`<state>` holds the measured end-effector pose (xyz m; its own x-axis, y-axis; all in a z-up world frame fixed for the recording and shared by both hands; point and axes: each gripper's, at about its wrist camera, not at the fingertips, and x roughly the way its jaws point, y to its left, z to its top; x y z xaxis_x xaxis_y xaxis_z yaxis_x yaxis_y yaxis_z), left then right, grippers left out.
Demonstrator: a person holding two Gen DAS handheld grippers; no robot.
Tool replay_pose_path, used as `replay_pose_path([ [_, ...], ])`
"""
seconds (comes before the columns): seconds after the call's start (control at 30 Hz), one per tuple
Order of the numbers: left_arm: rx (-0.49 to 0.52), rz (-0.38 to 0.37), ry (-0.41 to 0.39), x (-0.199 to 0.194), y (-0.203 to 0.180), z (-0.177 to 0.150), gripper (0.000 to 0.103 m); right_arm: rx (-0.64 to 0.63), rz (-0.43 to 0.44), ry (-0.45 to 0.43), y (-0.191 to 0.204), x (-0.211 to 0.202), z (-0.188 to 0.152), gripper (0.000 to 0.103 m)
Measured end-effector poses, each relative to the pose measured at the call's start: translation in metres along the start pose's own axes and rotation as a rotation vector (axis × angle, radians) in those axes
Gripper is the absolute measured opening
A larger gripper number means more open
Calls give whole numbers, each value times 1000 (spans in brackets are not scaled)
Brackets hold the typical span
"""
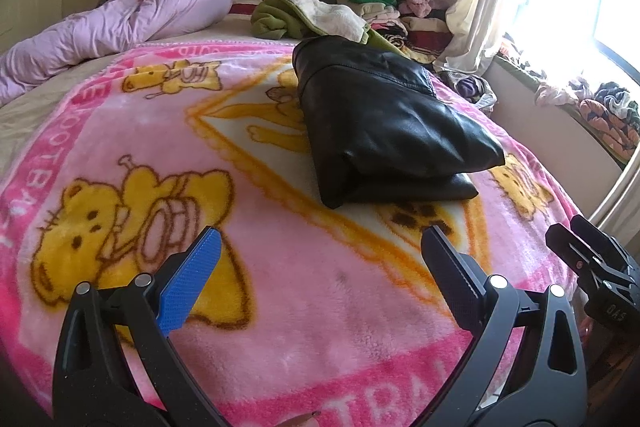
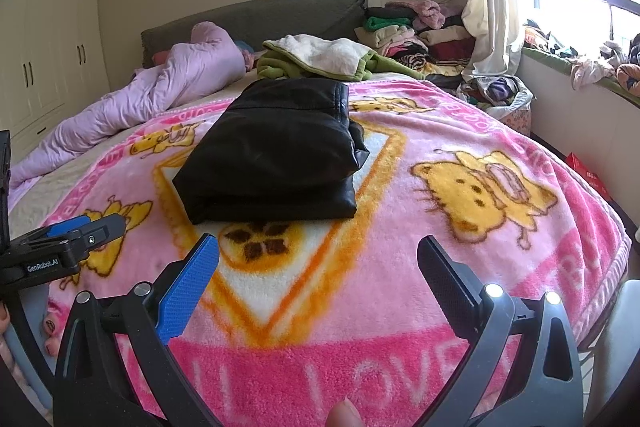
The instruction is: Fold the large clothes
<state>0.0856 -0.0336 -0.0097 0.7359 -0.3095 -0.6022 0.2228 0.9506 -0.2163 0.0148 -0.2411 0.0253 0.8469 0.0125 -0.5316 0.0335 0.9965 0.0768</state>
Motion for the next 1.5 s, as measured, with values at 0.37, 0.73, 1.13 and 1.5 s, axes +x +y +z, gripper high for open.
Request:
replay_pose_path([
  [0.37, 2, 4, -8, -2, 0, 1, 94, -2, 2, 4, 1, 0, 0, 99],
  [0.73, 5, 10, -11, -4, 2, 2, 94, -7, -1, 2, 2, -1, 2, 99],
  [1.13, 7, 23, -9, -5, 3, 4, 94, -17, 1, 3, 4, 1, 5, 99],
  [1.5, 5, 14, 0, -2, 3, 5, 94, 3, -20, 11, -3, 4, 0, 99],
])
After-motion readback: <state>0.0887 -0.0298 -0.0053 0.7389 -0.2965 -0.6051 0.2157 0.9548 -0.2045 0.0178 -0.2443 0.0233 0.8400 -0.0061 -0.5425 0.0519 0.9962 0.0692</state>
